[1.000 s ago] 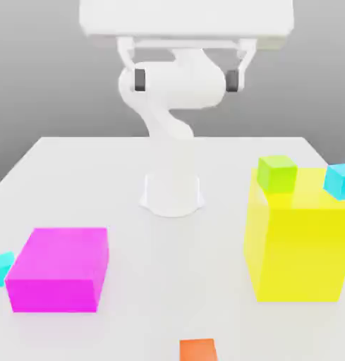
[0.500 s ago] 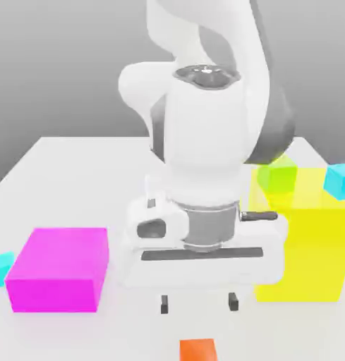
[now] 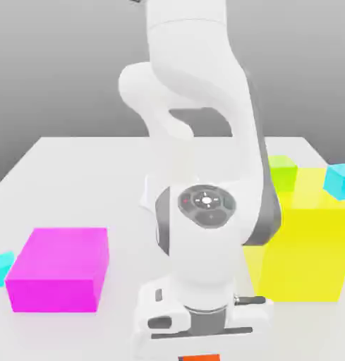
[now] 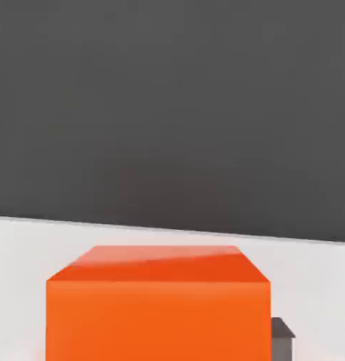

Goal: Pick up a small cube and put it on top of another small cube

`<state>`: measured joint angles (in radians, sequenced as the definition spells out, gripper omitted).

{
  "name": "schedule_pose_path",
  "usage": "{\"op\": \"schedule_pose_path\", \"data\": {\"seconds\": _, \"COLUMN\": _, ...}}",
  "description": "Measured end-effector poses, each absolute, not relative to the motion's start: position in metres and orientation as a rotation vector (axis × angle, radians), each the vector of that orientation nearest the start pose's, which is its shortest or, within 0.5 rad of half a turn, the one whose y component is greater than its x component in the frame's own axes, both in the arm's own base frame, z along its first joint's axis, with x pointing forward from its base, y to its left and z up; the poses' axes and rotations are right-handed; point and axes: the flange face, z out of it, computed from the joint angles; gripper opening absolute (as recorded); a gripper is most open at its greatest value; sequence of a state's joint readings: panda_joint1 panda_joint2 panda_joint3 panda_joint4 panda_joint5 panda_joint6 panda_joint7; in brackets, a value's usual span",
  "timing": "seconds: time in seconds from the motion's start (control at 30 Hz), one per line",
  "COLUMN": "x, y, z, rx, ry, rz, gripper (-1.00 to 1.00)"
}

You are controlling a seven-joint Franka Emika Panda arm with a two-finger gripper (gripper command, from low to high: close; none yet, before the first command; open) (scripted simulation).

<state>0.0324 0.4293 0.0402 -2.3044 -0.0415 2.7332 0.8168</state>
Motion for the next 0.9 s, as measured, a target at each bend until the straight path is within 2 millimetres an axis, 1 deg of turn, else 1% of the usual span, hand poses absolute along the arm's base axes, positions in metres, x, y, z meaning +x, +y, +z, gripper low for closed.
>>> {"op": "schedule_pose_path", "data": {"seconds": 0.07, "x": 0.520, "y": 0.040, "z": 0.186, "rx": -2.945, "ry": 1.092, "rz": 0.000, "gripper": -1.00}}
{"op": "schedule_pose_path", "data": {"seconds": 0.1, "x": 0.520, "y": 0.034, "z": 0.193, "rx": -2.939, "ry": 1.107, "rz": 0.000, "gripper": -1.00}}
{"op": "schedule_pose_path", "data": {"seconds": 0.27, "x": 0.510, "y": -0.039, "z": 0.208, "rx": -2.863, "ry": 1.279, "rz": 0.003, "gripper": -1.00}}
{"op": "schedule_pose_path", "data": {"seconds": 0.43, "x": 0.489, "y": -0.113, "z": 0.217, "rx": -2.771, "ry": 1.459, "rz": 0.003, "gripper": -1.00}}
{"op": "schedule_pose_path", "data": {"seconds": 0.53, "x": 0.471, "y": -0.155, "z": 0.222, "rx": -2.711, "ry": 1.564, "rz": 0.003, "gripper": -1.00}}
{"op": "schedule_pose_path", "data": {"seconds": 0.67, "x": 0.441, "y": -0.208, "z": 0.228, "rx": -2.627, "ry": 1.702, "rz": 0.002, "gripper": -1.00}}
{"op": "schedule_pose_path", "data": {"seconds": 0.8, "x": 0.406, "y": -0.255, "z": 0.234, "rx": -2.538, "ry": 1.834, "rz": 0.000, "gripper": -1.00}}
{"op": "schedule_pose_path", "data": {"seconds": 0.9, "x": 0.375, "y": -0.288, "z": 0.238, "rx": -2.466, "ry": 1.932, "rz": -0.001, "gripper": -1.00}}
